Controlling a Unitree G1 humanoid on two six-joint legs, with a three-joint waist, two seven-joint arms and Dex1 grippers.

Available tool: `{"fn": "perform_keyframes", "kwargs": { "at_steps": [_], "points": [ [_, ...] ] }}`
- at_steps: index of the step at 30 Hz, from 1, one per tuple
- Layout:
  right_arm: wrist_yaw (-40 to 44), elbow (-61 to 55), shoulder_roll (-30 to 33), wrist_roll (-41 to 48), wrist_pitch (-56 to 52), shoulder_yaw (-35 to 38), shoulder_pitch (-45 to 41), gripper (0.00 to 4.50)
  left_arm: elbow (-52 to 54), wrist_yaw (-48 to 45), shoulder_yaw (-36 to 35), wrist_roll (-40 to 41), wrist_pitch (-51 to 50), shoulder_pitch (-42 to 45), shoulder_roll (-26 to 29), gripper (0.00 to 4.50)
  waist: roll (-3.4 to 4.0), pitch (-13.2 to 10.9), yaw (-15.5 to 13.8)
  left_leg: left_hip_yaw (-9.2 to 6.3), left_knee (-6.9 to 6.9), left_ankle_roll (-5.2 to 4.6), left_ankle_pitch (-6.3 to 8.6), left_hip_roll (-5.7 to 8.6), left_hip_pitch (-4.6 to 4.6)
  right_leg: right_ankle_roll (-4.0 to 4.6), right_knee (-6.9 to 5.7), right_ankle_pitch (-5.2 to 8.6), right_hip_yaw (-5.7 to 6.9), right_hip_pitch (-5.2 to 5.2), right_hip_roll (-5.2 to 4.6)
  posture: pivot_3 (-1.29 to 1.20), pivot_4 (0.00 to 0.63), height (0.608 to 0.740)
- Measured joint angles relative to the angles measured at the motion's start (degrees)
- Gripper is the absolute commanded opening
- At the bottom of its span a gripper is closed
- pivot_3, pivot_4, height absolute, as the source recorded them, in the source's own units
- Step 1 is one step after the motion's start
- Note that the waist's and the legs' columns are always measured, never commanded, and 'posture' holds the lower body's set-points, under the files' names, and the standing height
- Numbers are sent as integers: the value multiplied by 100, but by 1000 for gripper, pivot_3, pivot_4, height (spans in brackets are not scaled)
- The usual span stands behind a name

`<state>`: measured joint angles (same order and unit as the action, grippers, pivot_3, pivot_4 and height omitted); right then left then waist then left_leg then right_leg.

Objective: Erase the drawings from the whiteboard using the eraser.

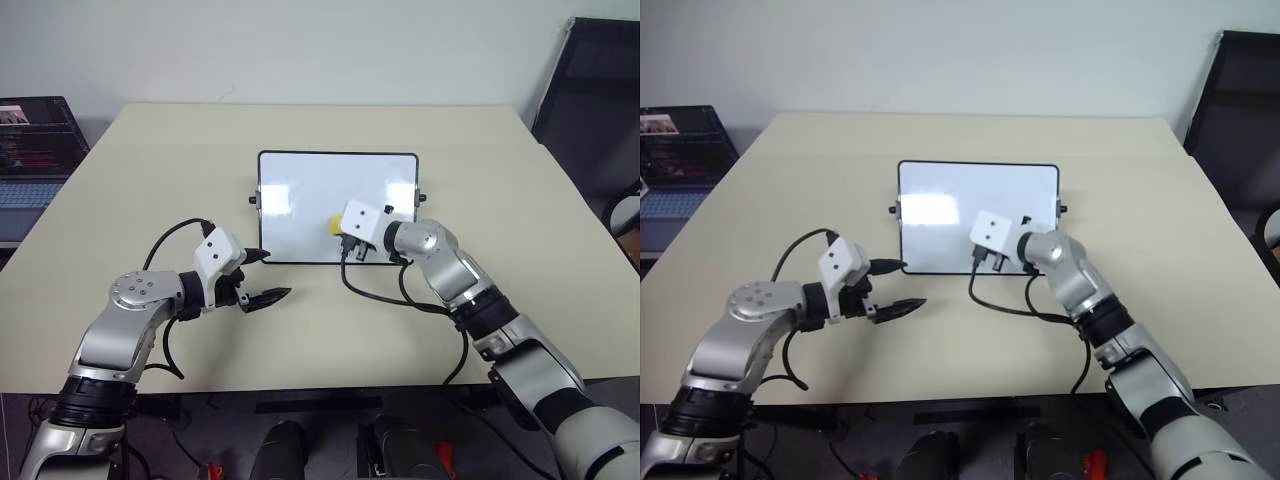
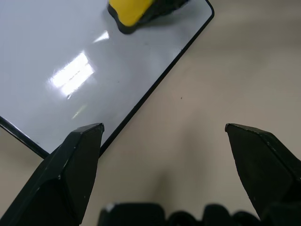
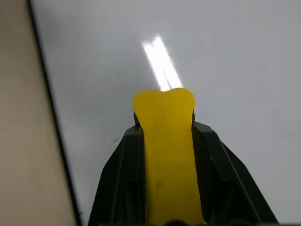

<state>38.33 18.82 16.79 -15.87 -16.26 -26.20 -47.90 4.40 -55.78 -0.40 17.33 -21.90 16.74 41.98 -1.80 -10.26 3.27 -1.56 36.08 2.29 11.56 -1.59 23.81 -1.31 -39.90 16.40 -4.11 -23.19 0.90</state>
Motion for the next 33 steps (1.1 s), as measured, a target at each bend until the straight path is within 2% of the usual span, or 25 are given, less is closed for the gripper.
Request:
{"fn": "perform_keyframes", "kwargs": {
  "at_steps": [9, 17, 21, 28, 33],
  "points": [
    [497, -321, 268, -101, -160, -98, 170, 997, 63, 4, 1, 26, -45, 12, 0, 4500, 0, 0, -2, 2, 4, 0, 0, 0, -1, -1, 0, 0, 0, 0, 0, 0, 150, 740],
    [-600, 187, -128, -137, 99, 313, -227, 997, 65, 0, 15, 28, -51, 118, -10, 4500, 0, -1, 1, 3, 1, 1, -1, 0, 2, -1, 1, 0, -1, -3, 0, 0, 150, 740],
    [-841, 365, -192, -138, 248, 425, -332, 997, 70, -1, 14, 32, -75, 114, -10, 4500, 0, -1, 0, 2, -12, 2, 2, 2, 8, 13, 8, -7, 0, -6, -1, 0, 150, 740],
    [125, -47, 49, -91, 82, 163, -9, 997, 154, -1, 15, 44, -146, 106, -10, 4500, 0, 0, 0, -1, -9, 3, 2, 1, 6, 1, 11, 1, 1, -3, 0, 0, 150, 740],
    [-150, 145, -193, -101, 174, 152, -30, 997, 219, 0, 15, 52, -170, 105, -10, 4500, 1, -1, 22, 3, -4, 2, 1, -5, 1, 1, 4, 1, -1, -3, 2, 0, 150, 740]
  ]
}}
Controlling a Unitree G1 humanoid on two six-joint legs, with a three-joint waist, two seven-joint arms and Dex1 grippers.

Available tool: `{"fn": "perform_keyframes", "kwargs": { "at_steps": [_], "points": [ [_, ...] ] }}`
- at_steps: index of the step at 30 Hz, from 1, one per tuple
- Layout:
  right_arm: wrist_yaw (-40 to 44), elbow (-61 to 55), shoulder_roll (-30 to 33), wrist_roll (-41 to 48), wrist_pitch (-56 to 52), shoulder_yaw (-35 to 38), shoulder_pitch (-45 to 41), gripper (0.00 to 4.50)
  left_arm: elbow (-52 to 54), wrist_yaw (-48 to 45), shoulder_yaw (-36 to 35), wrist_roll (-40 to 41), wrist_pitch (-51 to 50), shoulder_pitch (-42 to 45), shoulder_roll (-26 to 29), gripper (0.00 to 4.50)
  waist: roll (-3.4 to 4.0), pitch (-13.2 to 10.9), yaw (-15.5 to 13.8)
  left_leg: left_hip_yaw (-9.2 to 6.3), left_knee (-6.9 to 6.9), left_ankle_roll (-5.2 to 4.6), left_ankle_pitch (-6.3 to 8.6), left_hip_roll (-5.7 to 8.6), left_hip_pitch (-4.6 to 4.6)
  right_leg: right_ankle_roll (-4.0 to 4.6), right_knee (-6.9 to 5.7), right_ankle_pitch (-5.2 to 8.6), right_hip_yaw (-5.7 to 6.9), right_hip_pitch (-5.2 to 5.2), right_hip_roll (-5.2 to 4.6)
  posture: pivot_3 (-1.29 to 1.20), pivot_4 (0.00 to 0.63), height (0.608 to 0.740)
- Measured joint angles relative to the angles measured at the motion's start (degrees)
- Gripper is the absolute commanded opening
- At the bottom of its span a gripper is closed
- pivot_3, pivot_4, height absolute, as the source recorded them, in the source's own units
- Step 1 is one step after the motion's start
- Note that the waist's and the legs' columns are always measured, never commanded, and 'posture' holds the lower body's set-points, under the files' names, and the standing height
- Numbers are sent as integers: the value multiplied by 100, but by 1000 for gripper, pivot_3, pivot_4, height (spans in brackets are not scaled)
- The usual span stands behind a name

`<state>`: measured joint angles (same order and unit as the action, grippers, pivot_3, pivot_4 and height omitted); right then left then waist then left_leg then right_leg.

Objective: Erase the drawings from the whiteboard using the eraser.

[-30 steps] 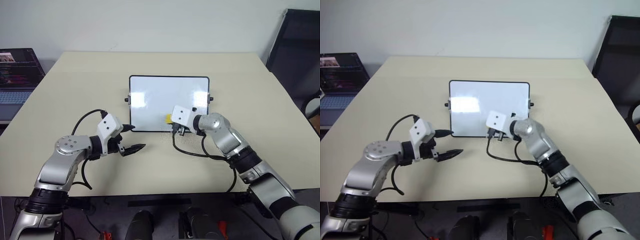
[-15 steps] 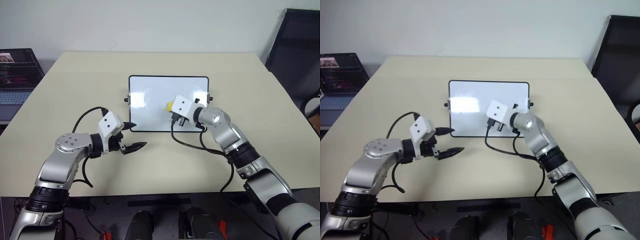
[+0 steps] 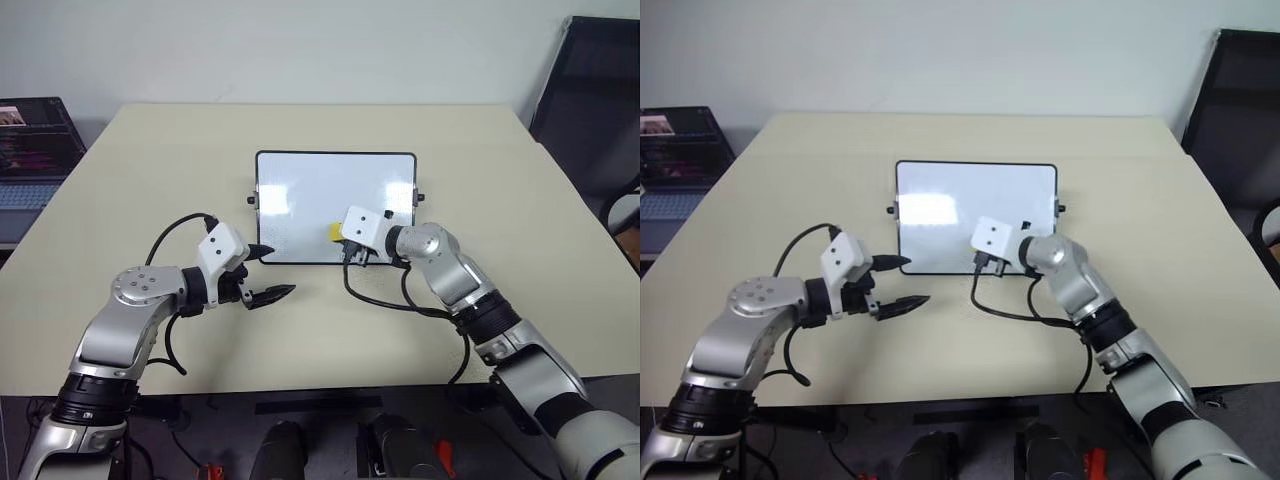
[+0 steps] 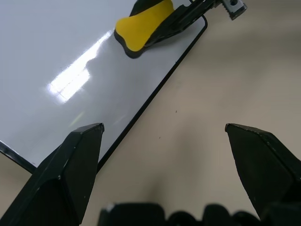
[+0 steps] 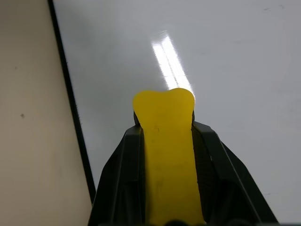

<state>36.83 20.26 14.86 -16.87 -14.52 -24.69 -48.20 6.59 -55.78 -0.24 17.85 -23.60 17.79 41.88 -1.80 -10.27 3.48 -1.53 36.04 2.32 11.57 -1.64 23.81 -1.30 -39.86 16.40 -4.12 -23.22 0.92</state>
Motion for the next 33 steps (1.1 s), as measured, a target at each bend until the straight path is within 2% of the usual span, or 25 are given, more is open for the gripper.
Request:
{"fn": "perform_keyframes", "kwargs": {
  "at_steps": [8, 11, 13, 20, 22, 25, 29, 33],
  "points": [
    [-1269, 1442, -643, 21, 697, 532, -1109, 997, 77, 7, 3, 5, -107, -1, 0, 4500, 0, -2, -4, -1, -8, 2, 1, 7, 7, 26, 4, -15, 1, -3, -3, 0, 150, 740],
    [-1385, 1889, -753, 21, 818, 558, -1264, 997, 88, 11, 3, 5, -114, -2, 0, 4500, 0, -2, -7, -3, -16, 2, 2, 7, 11, 28, 15, -16, 3, -4, -3, 0, 150, 740],
    [-1090, 1978, -772, 24, 794, 523, -1288, 997, 96, 15, 3, 5, -120, -6, -1, 4500, 0, -2, -8, -2, -18, 2, 3, 6, 11, 28, 19, -16, 2, -3, -4, 0, 150, 740],
    [625, 1070, -437, 13, 540, -169, -484, 997, 201, 19, 2, 5, -135, -19, -2, 4500, -1, -1, -14, -8, -2, 1, 1, 5, 3, 1, 8, 0, 4, 4, -1, 0, 150, 740],
    [824, 925, -319, -7, 528, -285, -355, 997, 203, 18, 3, 5, -145, -19, -2, 4500, -1, -1, -16, -5, 6, 1, -1, 5, 0, 0, -1, 0, 3, 5, -1, 0, 150, 740],
    [702, 871, -313, -18, 531, -283, -297, 997, 204, 16, 3, 5, -180, -18, -3, 4500, -1, -1, -16, -6, 6, -3, -5, 3, -4, 0, -7, -1, 4, 4, -1, 0, 150, 740],
    [419, 403, -390, 330, 182, 326, -176, 997, 208, 13, 4, 9, -220, -10, -36, 4500, 0, -2, -23, -7, 4, -1, -6, 4, 6, 1, -5, -1, 3, -1, 0, 0, 150, 740],
    [281, -1171, -512, 1067, -809, 1167, 299, 997, 232, 13, 7, 33, -218, 48, -143, 4500, -1, -2, -40, -17, -8, 7, 2, 6, 14, 21, 2, -10, 9, -2, -5, 0, 150, 740]
  ]
}}
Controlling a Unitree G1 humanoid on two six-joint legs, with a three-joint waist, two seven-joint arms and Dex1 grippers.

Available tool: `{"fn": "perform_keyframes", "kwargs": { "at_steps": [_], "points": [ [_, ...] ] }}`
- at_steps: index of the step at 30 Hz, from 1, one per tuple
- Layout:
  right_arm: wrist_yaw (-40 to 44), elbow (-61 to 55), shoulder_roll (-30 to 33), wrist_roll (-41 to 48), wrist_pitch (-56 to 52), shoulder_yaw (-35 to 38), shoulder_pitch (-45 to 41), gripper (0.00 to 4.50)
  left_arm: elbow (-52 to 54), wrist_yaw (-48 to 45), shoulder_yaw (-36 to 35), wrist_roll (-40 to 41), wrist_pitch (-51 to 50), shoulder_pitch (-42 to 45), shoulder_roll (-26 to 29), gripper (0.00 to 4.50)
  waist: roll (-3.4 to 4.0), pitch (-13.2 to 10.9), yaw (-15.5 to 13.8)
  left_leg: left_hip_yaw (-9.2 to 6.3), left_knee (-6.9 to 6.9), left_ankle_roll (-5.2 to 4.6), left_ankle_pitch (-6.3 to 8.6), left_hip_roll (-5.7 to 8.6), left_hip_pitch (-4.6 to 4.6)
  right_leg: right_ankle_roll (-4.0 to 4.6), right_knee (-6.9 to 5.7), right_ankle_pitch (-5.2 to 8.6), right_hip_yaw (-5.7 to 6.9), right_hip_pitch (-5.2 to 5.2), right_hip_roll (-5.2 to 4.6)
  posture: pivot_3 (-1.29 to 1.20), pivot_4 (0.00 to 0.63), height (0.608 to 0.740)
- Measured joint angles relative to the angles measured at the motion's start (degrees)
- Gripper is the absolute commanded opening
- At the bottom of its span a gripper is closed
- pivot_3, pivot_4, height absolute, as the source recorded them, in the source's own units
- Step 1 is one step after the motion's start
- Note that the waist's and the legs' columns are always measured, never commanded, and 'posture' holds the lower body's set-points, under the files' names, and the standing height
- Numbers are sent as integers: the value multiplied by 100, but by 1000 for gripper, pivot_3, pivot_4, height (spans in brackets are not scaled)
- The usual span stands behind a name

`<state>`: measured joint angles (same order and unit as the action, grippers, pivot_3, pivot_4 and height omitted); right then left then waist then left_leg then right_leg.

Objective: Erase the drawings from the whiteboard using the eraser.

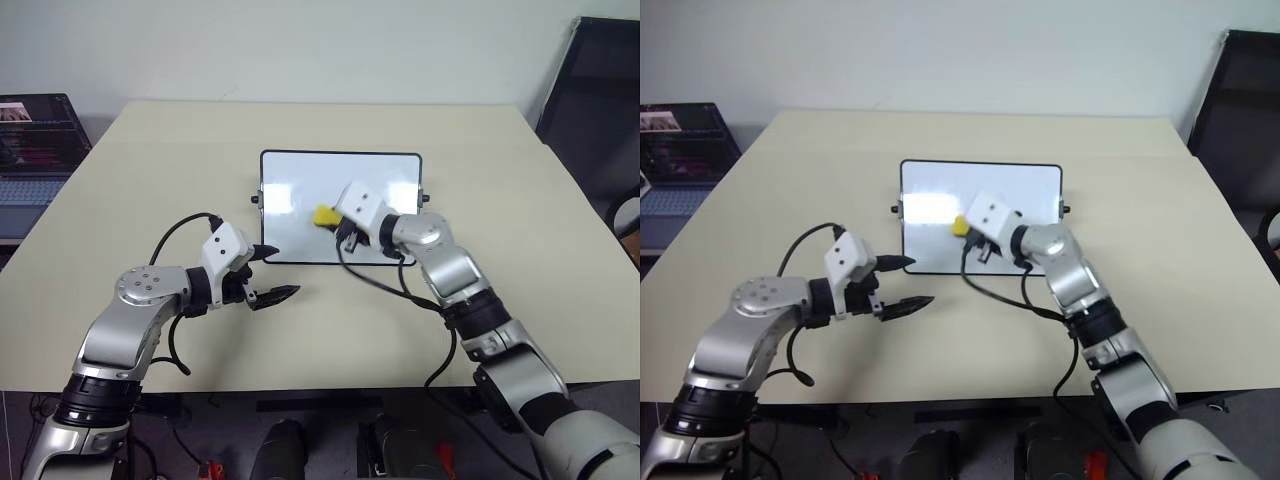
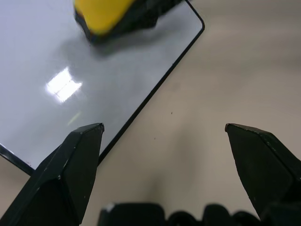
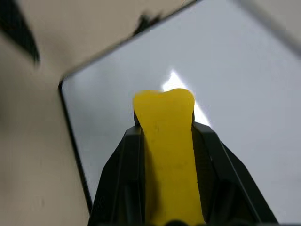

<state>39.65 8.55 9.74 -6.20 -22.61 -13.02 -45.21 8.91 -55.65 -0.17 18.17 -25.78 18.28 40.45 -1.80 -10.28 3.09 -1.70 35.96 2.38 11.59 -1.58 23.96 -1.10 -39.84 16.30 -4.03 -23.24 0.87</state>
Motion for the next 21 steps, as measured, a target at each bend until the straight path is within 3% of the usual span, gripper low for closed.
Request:
{"fn": "perform_keyframes", "kwargs": {
  "at_steps": [7, 13, 17, 21],
  "points": [
    [-998, -2308, -149, 766, -1943, 1410, 1335, 997, 63, -253, 274, 187, 83, 599, -181, 4500, 0, 0, -95, -6, 2, 4, 3, 8, 10, -20, 14, 14, 6, 0, 2, 0, 150, 740],
    [-1607, -3815, 42, 948, -3137, 2113, 2898, 997, -526, -912, 882, 117, 671, 1297, -599, 4500, 1, 0, -120, 4, -1, 4, 3, 8, 9, -24, 25, 17, 1, 2, 10, 0, 150, 740],
    [-1957, -4088, 40, 957, -3363, 2212, 3530, 997, -1241, -1458, 1331, 34, 1109, 1657, -1024, 4500, 2, 0, -50, 16, 2, 3, 3, 7, 6, -25, 29, 17, -6, 1, 21, 0, 150, 740],
    [-2598, -3778, -188, 893, -3277, 2327, 3459, 997, -1981, -1812, 1613, -178, 1616, 1984, -1384, 4500, 1, 0, 12, 19, 5, 3, 2, 8, -2, -27, 23, 15, -13, 5, 38, 0, 150, 740]
  ]
}}
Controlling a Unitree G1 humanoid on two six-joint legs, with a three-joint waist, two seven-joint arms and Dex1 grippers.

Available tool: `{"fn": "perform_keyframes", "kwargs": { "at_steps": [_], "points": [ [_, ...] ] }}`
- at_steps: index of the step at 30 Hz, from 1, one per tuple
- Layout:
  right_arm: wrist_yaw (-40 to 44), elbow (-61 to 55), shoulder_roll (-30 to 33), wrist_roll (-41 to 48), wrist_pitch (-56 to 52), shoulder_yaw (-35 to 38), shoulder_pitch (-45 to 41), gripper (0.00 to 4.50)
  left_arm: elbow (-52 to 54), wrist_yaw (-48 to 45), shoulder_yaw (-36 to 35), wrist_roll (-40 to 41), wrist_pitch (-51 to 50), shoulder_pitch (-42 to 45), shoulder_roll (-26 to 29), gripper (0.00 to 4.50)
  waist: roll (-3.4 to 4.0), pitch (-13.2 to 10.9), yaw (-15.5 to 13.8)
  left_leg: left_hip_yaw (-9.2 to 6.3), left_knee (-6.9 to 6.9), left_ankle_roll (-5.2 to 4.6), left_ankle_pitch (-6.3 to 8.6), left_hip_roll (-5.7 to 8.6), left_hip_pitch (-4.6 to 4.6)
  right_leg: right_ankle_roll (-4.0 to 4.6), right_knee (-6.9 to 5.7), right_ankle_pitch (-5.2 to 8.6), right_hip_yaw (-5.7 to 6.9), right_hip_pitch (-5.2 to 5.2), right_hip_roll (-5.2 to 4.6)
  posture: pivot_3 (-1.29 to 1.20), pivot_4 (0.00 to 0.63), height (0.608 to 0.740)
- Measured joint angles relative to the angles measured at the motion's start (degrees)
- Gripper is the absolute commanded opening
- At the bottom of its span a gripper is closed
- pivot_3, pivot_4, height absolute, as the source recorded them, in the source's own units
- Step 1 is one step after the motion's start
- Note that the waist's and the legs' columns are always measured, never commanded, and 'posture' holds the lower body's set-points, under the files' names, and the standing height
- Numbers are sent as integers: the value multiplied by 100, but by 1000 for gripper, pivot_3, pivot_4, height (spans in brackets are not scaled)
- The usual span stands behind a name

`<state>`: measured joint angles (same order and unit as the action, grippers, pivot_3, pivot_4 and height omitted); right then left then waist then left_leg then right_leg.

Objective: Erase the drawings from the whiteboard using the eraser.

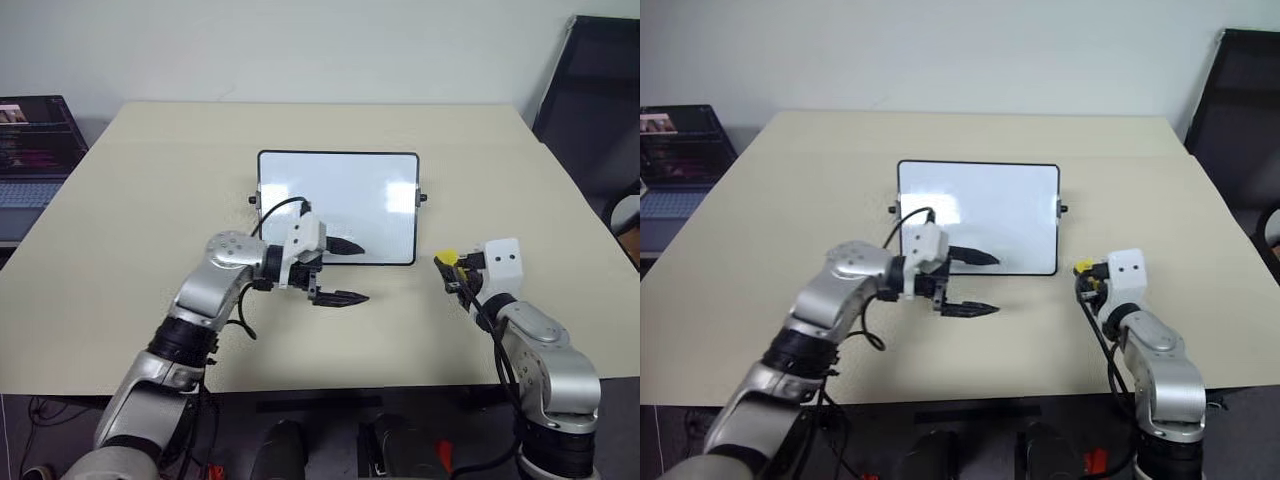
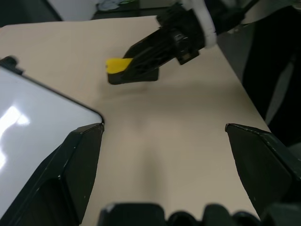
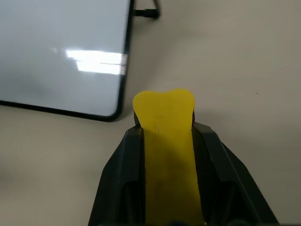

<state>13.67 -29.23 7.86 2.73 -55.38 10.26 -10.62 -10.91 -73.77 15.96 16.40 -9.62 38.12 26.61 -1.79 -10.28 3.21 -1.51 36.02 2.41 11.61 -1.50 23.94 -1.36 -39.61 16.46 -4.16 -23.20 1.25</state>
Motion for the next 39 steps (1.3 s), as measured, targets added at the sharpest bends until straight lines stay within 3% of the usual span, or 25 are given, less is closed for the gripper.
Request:
{"fn": "perform_keyframes", "kwargs": {
  "at_steps": [8, 18, 28, 34, 39],
  "points": [
    [-559, 1045, -121, 69, 344, 77, -573, 997, -761, -205, 188, -294, 535, 299, -458, 4500, 0, 0, -2, -3, -3, -1, 0, 0, 9, 0, 6, 0, -1, -1, 2, 0, 150, 740],
    [-880, 1723, -6, 147, 747, 309, -719, 997, -743, -214, 192, -378, 563, 368, -503, 4500, 0, 0, 0, -6, -4, -1, 1, -1, 10, -1, 6, 0, 0, -2, 2, 0, 150, 740],
    [-1009, 1968, -35, 375, 1064, 419, -817, 4486, -498, -137, 188, -378, 369, 354, -473, 4500, 0, 0, 1, -5, -5, -1, 1, -3, 10, -1, 6, 0, -1, -2, 2, 0, 150, 740],
    [-822, 1804, 60, 502, 1578, 251, -800, 4486, -455, 410, -63, -358, 160, 213, -460, 4500, 2, -1, 6, -6, -4, -1, 1, -3, 9, -1, 4, 0, -1, -2, 2, 0, 150, 740],
    [-364, 619, 478, 514, 1985, -205, -237, 4486, 267, 1456, -847, -200, -287, -336, -439, 4500, 2, 0, -8, -15, -7, -2, 2, -12, 13, -1, 7, 0, 3, -2, -4, 0, 150, 740]
  ]
}}
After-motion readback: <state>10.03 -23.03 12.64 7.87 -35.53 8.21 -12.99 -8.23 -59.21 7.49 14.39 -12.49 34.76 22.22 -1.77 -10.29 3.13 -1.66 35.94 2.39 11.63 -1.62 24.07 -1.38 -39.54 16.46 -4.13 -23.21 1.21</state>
